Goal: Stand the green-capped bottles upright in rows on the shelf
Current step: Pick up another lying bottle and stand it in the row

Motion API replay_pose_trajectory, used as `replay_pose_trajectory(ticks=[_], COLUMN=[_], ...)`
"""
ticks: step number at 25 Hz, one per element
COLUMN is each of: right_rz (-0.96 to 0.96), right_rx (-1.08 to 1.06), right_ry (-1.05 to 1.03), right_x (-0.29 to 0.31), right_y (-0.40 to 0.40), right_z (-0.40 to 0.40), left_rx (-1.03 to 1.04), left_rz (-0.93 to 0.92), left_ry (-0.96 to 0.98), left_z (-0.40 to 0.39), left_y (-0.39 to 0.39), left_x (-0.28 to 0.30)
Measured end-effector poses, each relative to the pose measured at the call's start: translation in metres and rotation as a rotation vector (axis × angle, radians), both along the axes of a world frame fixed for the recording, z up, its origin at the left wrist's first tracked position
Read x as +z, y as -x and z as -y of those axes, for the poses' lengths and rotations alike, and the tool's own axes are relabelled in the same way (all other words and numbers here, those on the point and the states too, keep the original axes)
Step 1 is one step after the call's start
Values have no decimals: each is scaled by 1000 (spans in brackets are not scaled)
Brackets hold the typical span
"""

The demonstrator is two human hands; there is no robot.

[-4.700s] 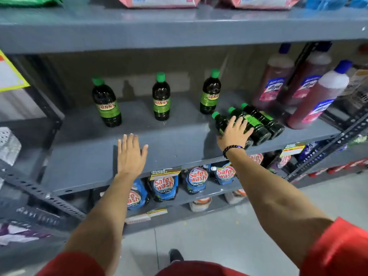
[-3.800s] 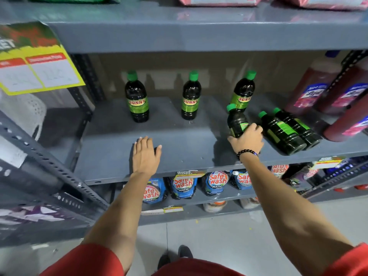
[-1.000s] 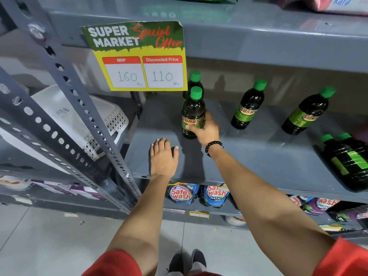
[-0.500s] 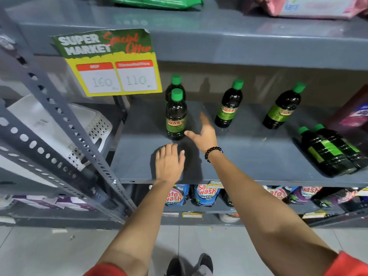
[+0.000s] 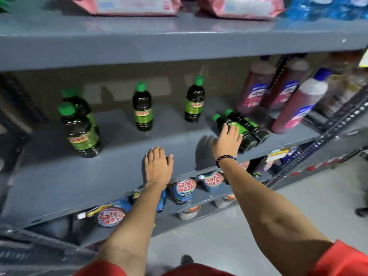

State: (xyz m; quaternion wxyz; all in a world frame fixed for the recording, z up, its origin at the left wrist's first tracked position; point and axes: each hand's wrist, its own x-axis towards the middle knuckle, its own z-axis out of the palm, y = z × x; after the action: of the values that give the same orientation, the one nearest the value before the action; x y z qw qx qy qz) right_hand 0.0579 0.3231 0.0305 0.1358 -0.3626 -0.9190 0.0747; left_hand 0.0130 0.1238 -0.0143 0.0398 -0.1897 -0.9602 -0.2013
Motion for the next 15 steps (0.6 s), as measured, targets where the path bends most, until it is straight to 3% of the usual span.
replay_pose_trajectory(ticks=[4,9,11,15], right_rz=[166,170,109,-201], right_rx=[-38,-32,-46,-95], right_ry=[-44,-137,-44,218], right_x=[-5,-10,-7,-6], right_y=[-13,-6,-3,-4], right_z=[-46,-64,-67,-55], left_rx=[25,39,45,75], left_rz=[-38,-24,-19,3], left_ry=[51,54,63,5], left_z=[-9,-10,-9,-5], left_y=[-2,-3,-3,-2], left_x=[-8,-5,-5,-4])
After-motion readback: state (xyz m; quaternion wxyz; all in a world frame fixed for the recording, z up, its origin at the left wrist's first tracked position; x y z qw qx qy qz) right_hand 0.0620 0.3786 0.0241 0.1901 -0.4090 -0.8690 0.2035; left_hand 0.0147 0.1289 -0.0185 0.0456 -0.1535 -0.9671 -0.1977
